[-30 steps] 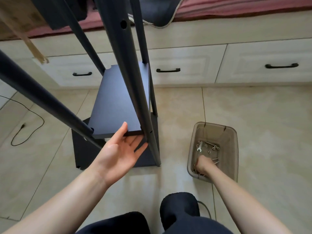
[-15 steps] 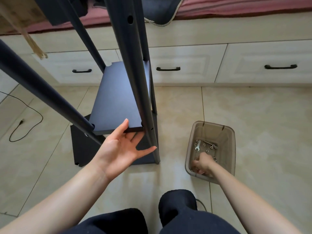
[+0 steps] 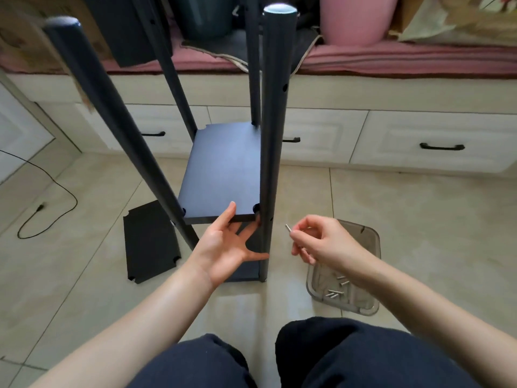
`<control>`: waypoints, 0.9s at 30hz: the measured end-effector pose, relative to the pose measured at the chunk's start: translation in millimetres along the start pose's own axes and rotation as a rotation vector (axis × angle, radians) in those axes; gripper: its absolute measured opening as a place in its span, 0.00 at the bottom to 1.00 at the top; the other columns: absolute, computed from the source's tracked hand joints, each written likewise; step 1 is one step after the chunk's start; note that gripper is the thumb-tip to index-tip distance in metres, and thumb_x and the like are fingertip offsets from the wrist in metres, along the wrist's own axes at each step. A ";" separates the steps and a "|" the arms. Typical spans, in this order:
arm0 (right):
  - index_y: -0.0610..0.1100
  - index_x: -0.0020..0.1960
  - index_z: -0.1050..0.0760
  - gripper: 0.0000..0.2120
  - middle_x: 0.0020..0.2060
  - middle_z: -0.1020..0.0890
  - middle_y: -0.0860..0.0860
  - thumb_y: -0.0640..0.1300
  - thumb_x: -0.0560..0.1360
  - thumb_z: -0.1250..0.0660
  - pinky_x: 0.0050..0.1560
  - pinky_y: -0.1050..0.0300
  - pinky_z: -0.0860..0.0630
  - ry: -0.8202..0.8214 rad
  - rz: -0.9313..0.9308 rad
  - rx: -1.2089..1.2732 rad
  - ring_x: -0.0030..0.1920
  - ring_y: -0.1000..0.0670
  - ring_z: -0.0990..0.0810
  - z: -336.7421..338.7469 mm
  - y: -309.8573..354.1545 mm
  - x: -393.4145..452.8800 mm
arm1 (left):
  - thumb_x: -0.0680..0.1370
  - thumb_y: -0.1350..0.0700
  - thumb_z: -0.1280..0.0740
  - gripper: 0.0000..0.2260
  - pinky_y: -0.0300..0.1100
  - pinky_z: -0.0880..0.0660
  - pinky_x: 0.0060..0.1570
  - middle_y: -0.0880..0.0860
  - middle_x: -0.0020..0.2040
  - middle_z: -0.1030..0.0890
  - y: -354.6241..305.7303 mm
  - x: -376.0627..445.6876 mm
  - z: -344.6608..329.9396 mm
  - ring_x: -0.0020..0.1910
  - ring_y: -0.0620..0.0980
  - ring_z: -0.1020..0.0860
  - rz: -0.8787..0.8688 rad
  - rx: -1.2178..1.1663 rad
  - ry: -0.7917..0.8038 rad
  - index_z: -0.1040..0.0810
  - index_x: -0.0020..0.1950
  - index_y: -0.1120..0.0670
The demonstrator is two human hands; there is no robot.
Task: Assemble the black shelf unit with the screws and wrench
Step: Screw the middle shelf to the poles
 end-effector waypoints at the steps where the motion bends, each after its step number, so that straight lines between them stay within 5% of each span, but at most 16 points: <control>1: 0.40 0.49 0.23 0.06 0.34 0.15 0.46 0.42 0.80 0.35 0.31 0.62 0.26 -0.002 0.015 0.000 0.28 0.54 0.24 -3.2 9.3 -2.5 | 0.77 0.47 0.33 0.17 0.83 0.36 0.56 0.52 0.65 0.19 0.5 1.8 -0.7 0.69 0.54 0.24 0.001 0.011 0.009 0.22 0.63 0.51; 5: 0.40 0.48 0.23 0.07 0.33 0.16 0.47 0.43 0.80 0.35 0.31 0.61 0.27 -0.040 0.018 -0.051 0.29 0.53 0.24 -11.1 19.4 3.1 | 0.76 0.45 0.33 0.14 0.82 0.38 0.58 0.51 0.59 0.17 -0.1 4.0 0.1 0.69 0.52 0.23 0.012 0.038 0.040 0.18 0.57 0.51; 27: 0.38 0.47 0.24 0.07 0.32 0.16 0.47 0.41 0.81 0.36 0.28 0.62 0.29 -0.093 -0.042 -0.006 0.24 0.54 0.28 -25.7 16.3 17.0 | 0.75 0.42 0.33 0.18 0.80 0.41 0.61 0.46 0.60 0.16 -6.0 5.5 5.8 0.66 0.48 0.22 0.015 0.097 0.015 0.20 0.62 0.46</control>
Point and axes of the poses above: each hand's wrist, its own x-axis towards the middle knuckle, its own z-axis out of the back of the hand, y = z × x, the point moved 3 cm from there along x, towards the middle knuckle
